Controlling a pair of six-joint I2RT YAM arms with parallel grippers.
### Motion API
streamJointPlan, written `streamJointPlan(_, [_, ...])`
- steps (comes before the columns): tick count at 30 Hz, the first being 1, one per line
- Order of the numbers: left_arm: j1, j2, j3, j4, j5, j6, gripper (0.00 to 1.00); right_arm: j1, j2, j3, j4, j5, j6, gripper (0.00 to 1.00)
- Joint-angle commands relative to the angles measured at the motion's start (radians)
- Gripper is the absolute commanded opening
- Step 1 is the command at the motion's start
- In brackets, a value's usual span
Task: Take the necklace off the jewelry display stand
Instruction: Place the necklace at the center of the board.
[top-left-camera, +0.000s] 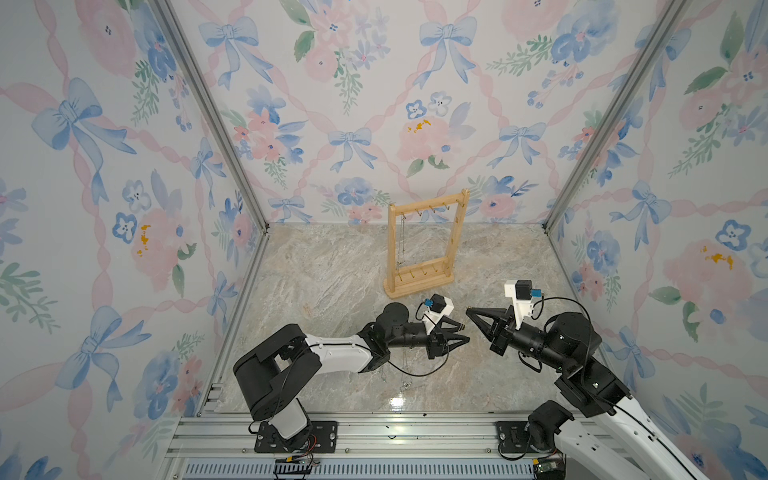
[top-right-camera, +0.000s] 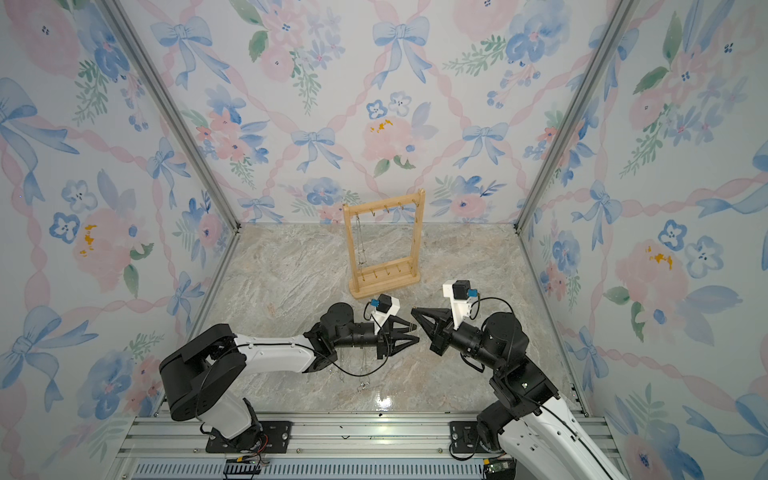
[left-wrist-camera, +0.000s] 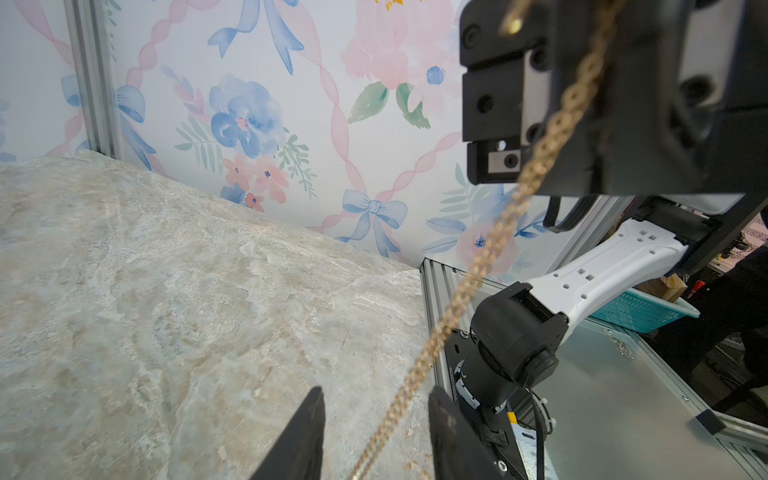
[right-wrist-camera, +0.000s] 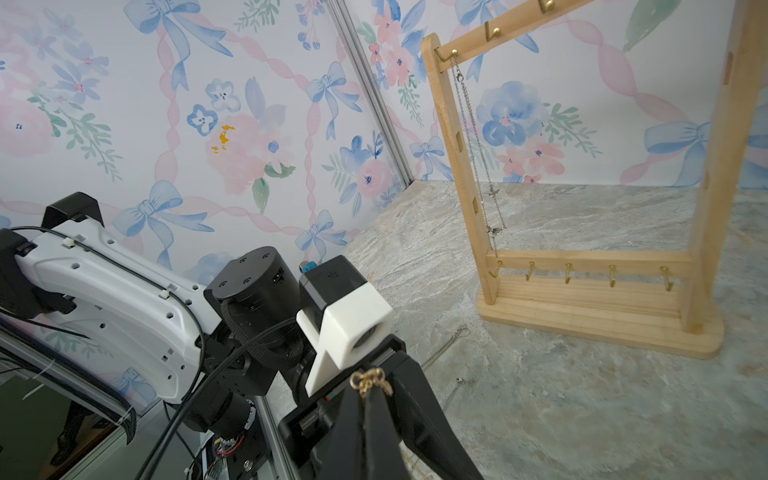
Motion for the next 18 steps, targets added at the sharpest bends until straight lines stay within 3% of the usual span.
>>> streamJointPlan(1, [-0.008,0.018,0.012,-0.01,0.018,0.013,0.35,0.007,-0.013,0.005,-0.019,-0.015,-0.008,0.0])
streamJointPlan(9, [-0.009,0.021,-0.006,-0.015,0.015,0.016,0.15,0.008,-0.011,0.013,-0.028,-0.012,-0.015,0.0])
streamJointPlan(18, [-0.013,0.036,-0.039,-0.016,0.015,0.015,0.17,0.007,-0.002,0.019,-0.028,-0.012,-0.011,0.0])
